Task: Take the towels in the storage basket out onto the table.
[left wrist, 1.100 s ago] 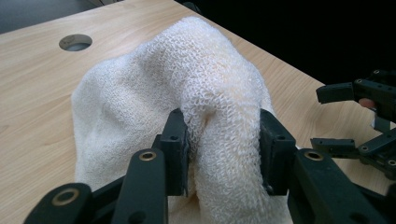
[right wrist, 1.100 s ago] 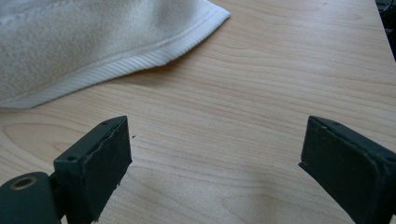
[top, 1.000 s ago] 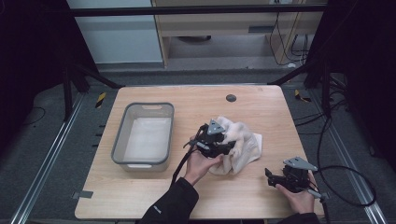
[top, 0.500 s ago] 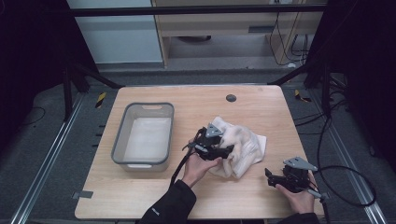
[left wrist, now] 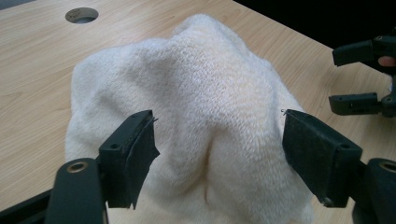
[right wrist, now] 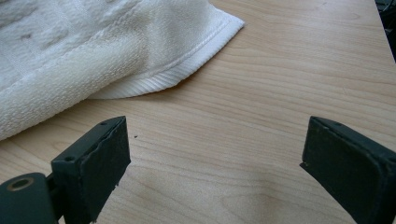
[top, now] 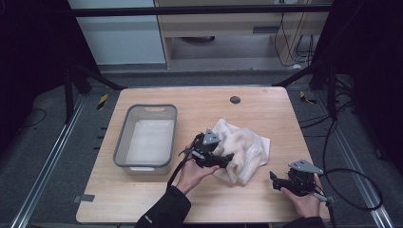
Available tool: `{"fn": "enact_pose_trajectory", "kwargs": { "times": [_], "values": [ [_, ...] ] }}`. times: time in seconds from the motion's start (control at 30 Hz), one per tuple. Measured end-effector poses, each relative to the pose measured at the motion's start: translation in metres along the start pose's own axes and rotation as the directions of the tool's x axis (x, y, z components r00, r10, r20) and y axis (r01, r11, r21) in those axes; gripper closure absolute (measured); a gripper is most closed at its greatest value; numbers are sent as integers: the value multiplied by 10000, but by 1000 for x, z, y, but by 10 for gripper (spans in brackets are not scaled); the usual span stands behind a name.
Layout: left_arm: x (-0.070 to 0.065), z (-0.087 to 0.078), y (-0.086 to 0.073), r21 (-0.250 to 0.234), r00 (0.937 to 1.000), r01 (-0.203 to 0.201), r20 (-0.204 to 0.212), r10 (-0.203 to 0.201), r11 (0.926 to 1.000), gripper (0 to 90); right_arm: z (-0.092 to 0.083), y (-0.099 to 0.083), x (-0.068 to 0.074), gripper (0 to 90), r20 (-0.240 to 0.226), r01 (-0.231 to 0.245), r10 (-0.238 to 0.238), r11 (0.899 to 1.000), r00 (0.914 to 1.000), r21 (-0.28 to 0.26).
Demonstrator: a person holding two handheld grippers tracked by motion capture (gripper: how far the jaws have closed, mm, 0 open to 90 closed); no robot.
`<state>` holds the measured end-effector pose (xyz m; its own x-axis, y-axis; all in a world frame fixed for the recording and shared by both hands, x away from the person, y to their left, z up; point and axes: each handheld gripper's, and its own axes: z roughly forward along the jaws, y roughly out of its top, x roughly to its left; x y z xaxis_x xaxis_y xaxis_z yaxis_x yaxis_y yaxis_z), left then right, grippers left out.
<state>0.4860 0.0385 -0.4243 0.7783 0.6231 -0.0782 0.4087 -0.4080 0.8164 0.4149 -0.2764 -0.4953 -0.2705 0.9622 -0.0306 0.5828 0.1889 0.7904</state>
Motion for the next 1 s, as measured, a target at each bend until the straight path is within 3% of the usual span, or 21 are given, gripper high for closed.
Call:
{"fn": "enact_pose_trajectory", "kwargs": {
  "times": [0.23,1.0],
  "values": [
    [9,-22,-11,-40,9995,-85,-303,84,10000,216,-1,0,-1,72,0,-45,45,10000,10000,-14],
    [42,-93,-57,-333,9928,192,-1176,-230,9993,212,-1,-1,-1,60,-45,-103,103,9999,9999,65]
  ]
}}
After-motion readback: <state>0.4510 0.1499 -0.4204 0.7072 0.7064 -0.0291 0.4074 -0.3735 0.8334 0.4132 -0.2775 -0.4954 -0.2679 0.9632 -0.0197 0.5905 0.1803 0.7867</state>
